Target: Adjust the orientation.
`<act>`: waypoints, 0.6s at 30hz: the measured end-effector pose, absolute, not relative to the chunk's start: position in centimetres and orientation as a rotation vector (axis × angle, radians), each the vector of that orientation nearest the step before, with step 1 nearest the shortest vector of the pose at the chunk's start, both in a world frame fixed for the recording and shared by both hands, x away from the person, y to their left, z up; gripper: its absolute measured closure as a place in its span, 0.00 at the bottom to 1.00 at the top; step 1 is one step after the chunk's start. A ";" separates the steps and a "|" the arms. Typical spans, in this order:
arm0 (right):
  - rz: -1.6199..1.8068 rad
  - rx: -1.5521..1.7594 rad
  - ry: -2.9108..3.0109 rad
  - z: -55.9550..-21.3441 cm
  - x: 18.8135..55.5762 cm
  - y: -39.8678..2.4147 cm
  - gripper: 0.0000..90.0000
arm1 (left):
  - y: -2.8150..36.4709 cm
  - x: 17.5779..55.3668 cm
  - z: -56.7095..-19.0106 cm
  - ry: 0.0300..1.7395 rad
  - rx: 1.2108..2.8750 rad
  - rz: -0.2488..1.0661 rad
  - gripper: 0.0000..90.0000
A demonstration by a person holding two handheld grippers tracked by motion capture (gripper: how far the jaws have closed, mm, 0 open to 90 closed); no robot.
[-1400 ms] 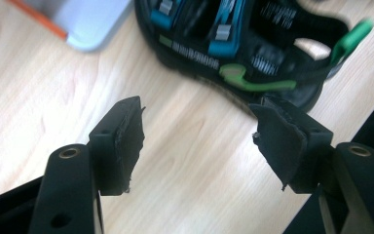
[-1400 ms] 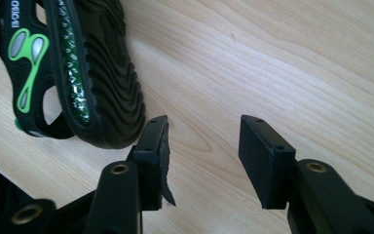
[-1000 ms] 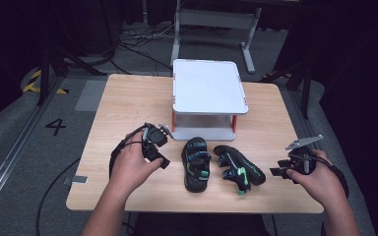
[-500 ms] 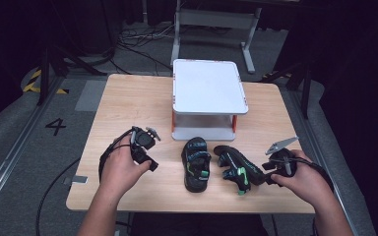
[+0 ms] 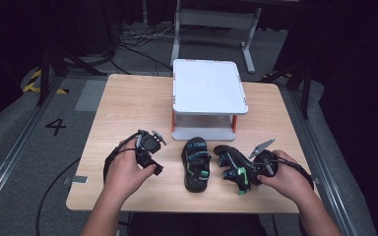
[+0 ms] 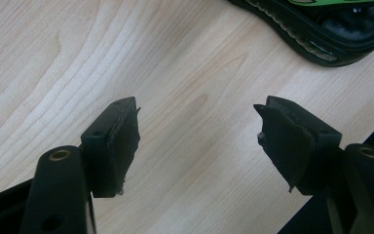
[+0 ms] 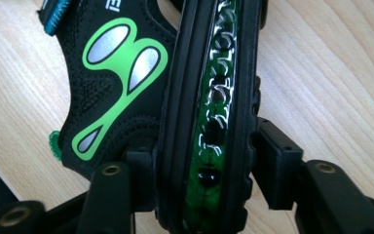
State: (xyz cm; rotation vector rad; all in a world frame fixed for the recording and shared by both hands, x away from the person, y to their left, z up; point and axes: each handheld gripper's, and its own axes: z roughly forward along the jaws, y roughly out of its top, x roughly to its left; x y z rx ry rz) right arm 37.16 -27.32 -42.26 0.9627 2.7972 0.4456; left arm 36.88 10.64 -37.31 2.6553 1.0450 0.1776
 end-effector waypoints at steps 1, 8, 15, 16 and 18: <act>0.440 0.980 2.785 -42.2 37.1 -27.3 0.61 | 10.6 36.9 -37.3 1.046 2.656 0.177 0.34; 0.512 1.176 2.734 -41.7 37.0 -27.2 0.66 | 10.4 37.0 -37.2 1.036 2.661 0.176 0.35; 0.576 1.172 2.811 -40.5 35.3 -26.4 0.66 | 9.6 37.3 -37.2 1.016 2.679 0.176 0.36; 0.581 1.174 2.838 -40.6 35.1 -26.3 0.66 | 9.5 37.3 -37.2 1.011 2.677 0.170 0.36; 0.567 1.200 2.866 -41.3 35.2 -26.2 0.66 | 9.4 37.4 -37.2 1.008 2.680 0.166 0.36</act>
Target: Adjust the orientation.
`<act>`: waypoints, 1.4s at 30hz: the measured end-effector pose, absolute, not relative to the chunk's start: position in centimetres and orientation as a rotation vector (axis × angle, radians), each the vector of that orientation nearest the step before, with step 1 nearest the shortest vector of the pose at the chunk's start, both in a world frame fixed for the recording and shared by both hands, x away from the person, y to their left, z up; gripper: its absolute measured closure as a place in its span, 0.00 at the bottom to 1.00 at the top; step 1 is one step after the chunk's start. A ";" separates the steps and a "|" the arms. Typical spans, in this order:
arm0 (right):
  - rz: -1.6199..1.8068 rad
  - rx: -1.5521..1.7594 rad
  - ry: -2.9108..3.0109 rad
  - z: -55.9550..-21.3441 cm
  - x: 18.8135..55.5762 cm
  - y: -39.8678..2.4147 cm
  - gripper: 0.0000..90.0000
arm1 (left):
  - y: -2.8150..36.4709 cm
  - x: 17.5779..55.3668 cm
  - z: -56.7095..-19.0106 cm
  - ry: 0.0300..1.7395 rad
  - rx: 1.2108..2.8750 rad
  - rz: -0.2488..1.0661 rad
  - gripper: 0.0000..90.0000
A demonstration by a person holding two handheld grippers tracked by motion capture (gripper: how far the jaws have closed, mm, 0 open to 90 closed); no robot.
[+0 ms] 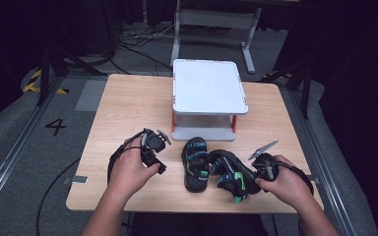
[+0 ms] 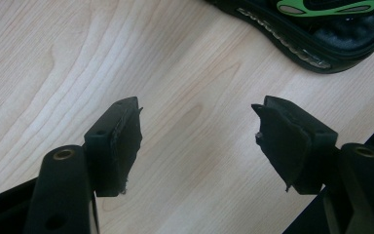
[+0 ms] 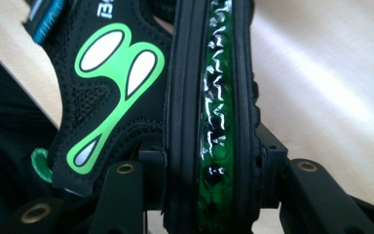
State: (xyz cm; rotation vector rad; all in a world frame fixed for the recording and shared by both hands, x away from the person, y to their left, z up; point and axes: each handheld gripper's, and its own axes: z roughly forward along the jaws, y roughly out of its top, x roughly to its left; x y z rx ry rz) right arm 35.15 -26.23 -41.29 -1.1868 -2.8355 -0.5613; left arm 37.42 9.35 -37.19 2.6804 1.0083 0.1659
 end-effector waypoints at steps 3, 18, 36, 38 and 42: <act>-0.564 -1.216 -2.768 -41.9 35.4 -26.7 0.66 | 9.2 37.6 -37.2 1.005 2.684 0.164 0.36; -0.698 -1.364 -2.781 -41.3 36.3 -29.5 0.52 | 9.2 37.7 -37.2 0.994 2.680 0.164 0.36; -0.705 -1.297 -2.971 -39.6 35.8 -30.7 0.44 | 9.2 37.7 -37.3 0.996 2.675 0.141 0.36; -0.717 -1.282 -2.962 -39.5 35.7 -30.9 0.50 | 9.0 37.7 -37.5 0.997 2.679 0.138 0.36; -0.685 -1.273 -2.996 -39.5 35.7 -30.4 0.61 | 8.9 37.7 -37.4 0.990 2.671 0.145 0.36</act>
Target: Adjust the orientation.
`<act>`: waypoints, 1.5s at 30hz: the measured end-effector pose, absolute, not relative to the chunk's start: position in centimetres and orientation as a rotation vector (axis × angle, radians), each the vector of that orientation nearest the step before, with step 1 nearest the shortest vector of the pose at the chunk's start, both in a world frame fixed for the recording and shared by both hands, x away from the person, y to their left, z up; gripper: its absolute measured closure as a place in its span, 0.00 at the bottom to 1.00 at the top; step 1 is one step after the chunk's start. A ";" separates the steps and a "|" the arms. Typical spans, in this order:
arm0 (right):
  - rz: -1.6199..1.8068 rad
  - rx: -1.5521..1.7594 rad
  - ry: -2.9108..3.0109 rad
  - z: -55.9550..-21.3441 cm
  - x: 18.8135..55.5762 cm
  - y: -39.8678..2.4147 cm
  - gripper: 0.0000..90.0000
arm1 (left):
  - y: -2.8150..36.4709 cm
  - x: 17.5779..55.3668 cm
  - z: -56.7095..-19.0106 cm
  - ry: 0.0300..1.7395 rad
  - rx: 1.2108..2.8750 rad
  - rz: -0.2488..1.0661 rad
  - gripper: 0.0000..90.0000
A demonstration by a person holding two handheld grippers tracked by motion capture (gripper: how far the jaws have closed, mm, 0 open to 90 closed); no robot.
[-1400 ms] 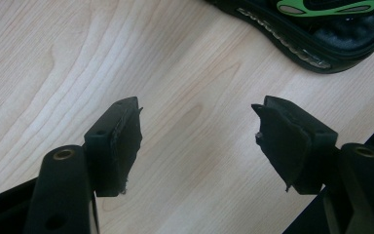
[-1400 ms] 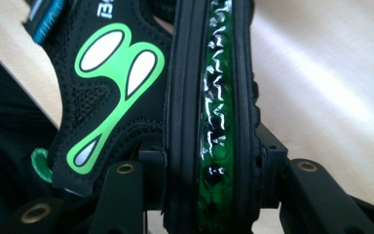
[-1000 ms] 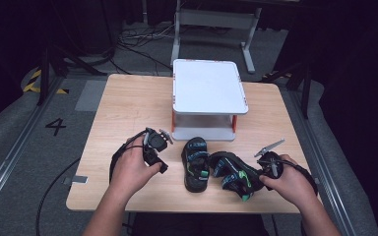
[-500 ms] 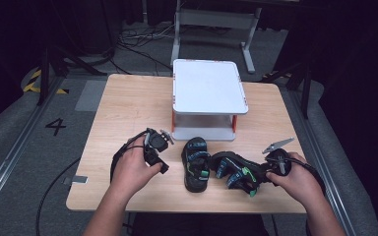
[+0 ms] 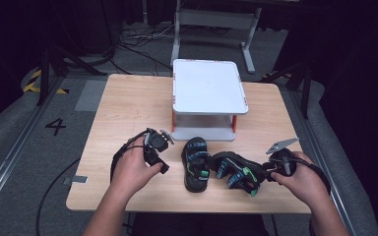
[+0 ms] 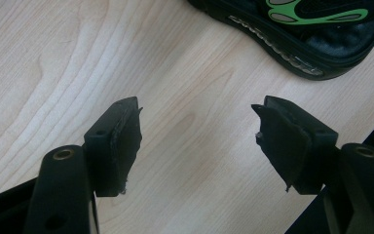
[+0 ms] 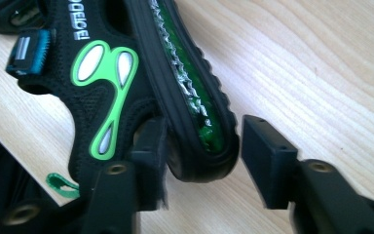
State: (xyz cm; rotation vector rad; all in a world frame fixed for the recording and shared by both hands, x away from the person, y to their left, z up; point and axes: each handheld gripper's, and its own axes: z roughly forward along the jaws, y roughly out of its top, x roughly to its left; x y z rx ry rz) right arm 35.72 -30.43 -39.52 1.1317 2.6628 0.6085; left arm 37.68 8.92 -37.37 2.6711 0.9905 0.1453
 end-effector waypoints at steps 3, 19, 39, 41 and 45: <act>0.623 1.169 2.651 -39.6 36.1 -30.6 0.61 | 9.0 37.7 -37.4 0.992 2.673 0.146 0.36; 0.580 1.289 2.663 -41.9 38.4 -31.1 0.78 | 9.1 37.4 -37.2 0.991 2.665 0.137 0.36; 0.715 1.136 2.606 -35.7 35.7 -29.5 0.56 | 11.3 36.6 -37.3 1.078 2.646 0.149 0.35; 0.724 1.134 2.627 -35.9 35.8 -28.8 0.55 | 11.3 36.4 -37.4 1.086 2.648 0.137 0.35; 0.658 1.161 2.645 -36.6 36.2 -28.2 0.57 | 11.5 36.4 -37.7 1.097 2.649 0.130 0.35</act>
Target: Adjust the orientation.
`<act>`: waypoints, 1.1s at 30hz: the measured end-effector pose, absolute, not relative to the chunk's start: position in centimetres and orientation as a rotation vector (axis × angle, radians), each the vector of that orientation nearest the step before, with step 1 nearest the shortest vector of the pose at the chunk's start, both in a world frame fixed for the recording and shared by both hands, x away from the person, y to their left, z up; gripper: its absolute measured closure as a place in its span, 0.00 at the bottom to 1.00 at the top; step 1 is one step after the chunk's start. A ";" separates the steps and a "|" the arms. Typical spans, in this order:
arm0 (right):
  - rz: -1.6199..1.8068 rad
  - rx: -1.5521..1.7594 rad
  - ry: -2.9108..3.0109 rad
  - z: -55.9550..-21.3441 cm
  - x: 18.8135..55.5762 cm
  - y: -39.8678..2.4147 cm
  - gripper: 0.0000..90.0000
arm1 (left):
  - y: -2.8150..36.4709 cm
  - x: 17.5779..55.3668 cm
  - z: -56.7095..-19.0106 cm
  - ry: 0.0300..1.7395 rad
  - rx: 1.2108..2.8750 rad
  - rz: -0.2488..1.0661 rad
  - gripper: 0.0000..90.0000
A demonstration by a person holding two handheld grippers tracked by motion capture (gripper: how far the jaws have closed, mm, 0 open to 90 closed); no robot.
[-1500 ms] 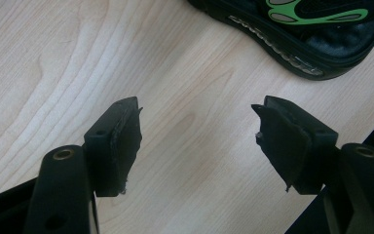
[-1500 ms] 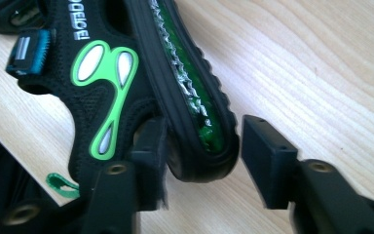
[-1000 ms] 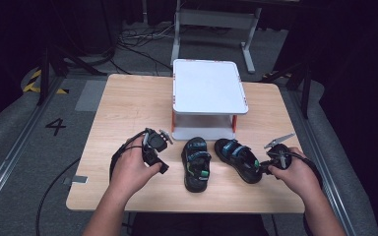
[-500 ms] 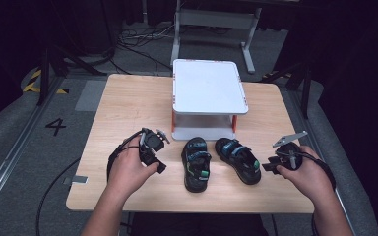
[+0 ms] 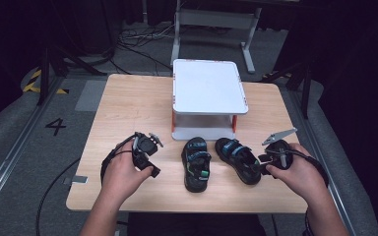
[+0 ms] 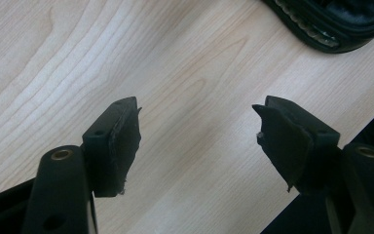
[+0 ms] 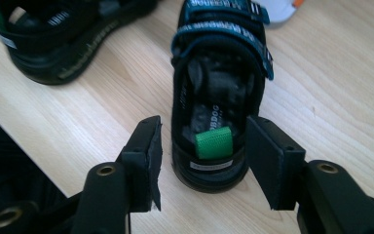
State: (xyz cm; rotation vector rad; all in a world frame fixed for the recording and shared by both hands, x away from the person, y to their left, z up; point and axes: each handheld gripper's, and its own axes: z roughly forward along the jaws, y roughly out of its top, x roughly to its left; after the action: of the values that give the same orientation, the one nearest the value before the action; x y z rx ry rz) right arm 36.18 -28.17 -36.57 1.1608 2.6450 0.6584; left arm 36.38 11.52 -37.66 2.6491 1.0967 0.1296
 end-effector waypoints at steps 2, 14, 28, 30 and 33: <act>0.605 1.174 2.652 -37.0 36.4 -28.2 0.63 | 11.5 36.4 -37.7 1.092 2.656 0.128 0.35; 0.619 1.185 2.691 -37.1 37.0 -27.8 0.86 | 11.2 36.3 -37.8 1.060 2.670 0.119 0.35; 0.755 0.912 2.892 -37.2 34.3 -22.5 0.90 | 11.1 36.4 -37.7 1.049 2.672 0.124 0.35; 0.696 0.915 2.925 -37.3 34.0 -22.5 0.89 | 11.0 36.5 -37.7 1.043 2.674 0.119 0.35; 0.749 0.931 2.890 -37.1 34.0 -22.8 0.77 | 10.8 36.5 -37.6 1.038 2.673 0.119 0.35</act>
State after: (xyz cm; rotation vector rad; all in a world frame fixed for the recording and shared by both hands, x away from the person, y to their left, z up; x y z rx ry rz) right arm 34.05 -22.81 -37.12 0.9315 2.8895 0.7494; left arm 36.50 10.84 -37.65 2.6733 1.0375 0.1188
